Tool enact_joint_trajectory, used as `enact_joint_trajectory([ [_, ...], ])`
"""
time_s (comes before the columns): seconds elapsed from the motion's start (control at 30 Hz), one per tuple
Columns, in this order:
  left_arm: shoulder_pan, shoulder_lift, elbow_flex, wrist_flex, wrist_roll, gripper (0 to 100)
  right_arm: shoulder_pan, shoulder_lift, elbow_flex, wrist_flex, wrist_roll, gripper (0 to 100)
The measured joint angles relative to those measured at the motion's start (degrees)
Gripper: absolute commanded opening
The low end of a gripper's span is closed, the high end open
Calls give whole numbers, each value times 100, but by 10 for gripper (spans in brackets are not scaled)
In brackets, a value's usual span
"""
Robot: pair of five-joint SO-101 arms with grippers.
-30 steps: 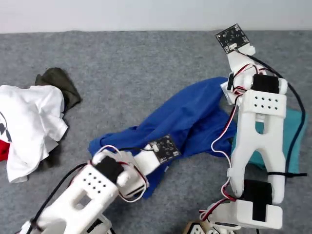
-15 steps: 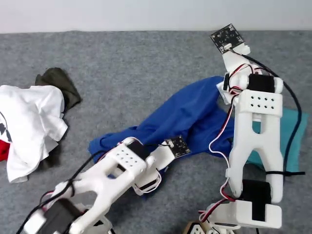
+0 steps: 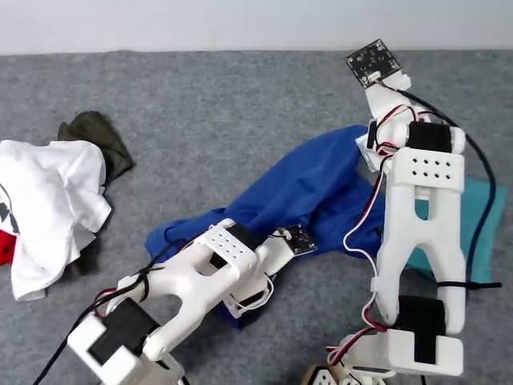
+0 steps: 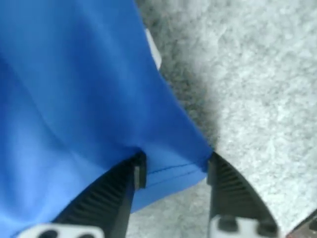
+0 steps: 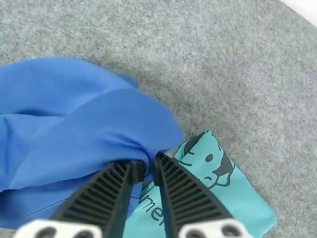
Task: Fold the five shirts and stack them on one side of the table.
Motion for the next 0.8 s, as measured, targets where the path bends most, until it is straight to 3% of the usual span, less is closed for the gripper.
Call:
enact_joint_trajectory([
  [0.13, 26, 387, -325, 105, 53, 4, -9, 0, 0, 0, 0, 14],
  [0.3, 26, 510, -651, 325, 70, 5, 0, 0, 0, 0, 0, 13],
  [0.5, -185, -651, -844, 703, 88, 5, -9, -229, 0, 62, 0, 13],
  [0.67, -932, -2365, -853, 1002, -193, 5, -9, -642, 0, 273, 0, 13],
  [0.8, -1925, -3525, -1152, 1125, -527, 5, -9, -1204, 0, 334, 0, 13],
])
